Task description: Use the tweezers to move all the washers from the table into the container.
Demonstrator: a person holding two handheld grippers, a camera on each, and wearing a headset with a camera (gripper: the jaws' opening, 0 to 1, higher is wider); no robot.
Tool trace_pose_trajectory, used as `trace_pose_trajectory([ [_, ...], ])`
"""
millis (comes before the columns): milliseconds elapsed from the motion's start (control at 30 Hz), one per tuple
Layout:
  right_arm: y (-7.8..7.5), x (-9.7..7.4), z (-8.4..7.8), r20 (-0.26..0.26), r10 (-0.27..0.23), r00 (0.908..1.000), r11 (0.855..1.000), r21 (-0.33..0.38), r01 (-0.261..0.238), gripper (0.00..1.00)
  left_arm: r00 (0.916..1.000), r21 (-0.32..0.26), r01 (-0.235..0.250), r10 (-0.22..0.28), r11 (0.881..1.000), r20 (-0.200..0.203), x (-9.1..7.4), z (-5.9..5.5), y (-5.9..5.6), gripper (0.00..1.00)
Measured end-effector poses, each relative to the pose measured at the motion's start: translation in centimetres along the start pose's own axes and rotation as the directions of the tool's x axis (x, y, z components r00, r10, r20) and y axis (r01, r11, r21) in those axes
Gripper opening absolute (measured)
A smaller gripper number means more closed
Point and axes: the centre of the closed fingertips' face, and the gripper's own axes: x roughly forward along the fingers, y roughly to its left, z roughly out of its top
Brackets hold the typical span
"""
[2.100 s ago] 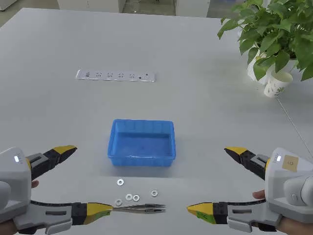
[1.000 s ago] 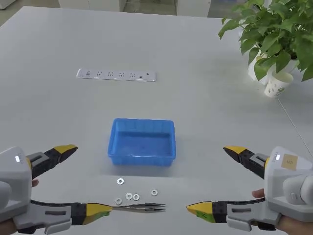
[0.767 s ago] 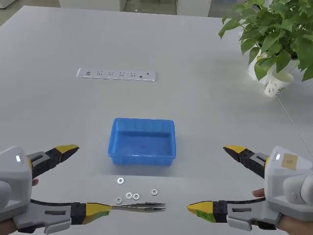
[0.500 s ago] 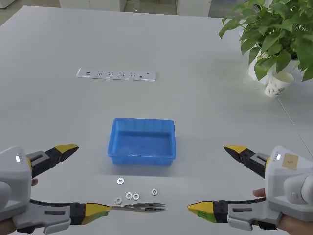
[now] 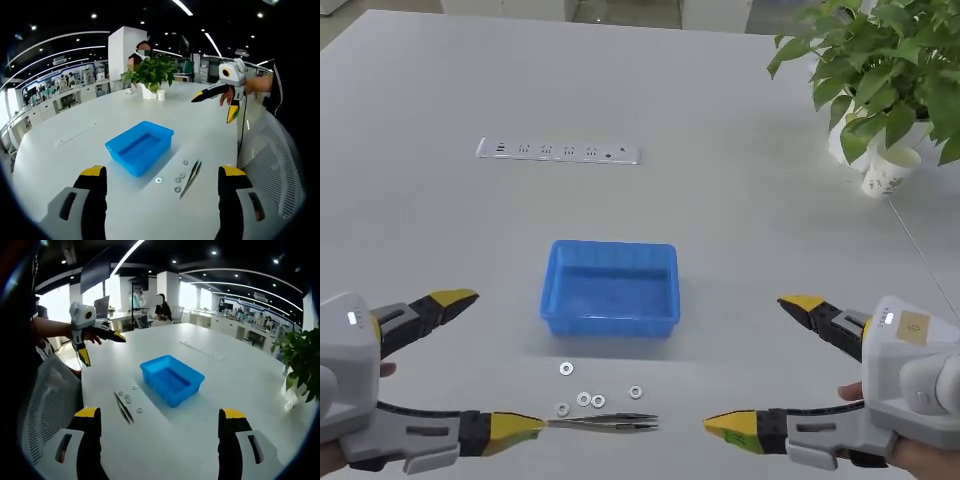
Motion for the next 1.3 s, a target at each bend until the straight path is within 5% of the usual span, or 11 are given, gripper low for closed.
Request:
trace_pose_trajectory([
  [133,0.4,0.2,0.0,-0.013,0.023,0.9997,1.0,-0.012,-0.023,0.97,0.9979,0.043,0.034,-0.032,0.998,-0.056,0.0,-0.8,-0.6,0.94],
  [533,1.9,1.4,-1.0,-0.078,0.094,0.9925,0.991,-0.087,-0.101,0.89,0.9852,0.078,0.123,-0.113,0.989,-0.129,0.8,-2.0,-2.3,0.81],
  [833,3.0,2.6,-1.6,-0.124,0.153,0.9803,0.976,-0.134,-0.17,0.82,0.958,0.099,0.229,-0.206,0.968,-0.199,1.7,-3.5,-4.4,0.61],
  [1200,4.5,4.0,-2.4,-0.17,0.219,0.9608,0.95,-0.187,-0.25,0.69,0.9369,0.15,0.274,-0.228,0.95,-0.265,2.5,-5.1,-4.6,0.43],
  [1300,5.2,4.5,-2.7,-0.192,0.241,0.9512,0.937,-0.208,-0.28,0.66,0.9251,0.163,0.289,-0.231,0.943,-0.302,2.8,-5.7,-4.7,0.4],
])
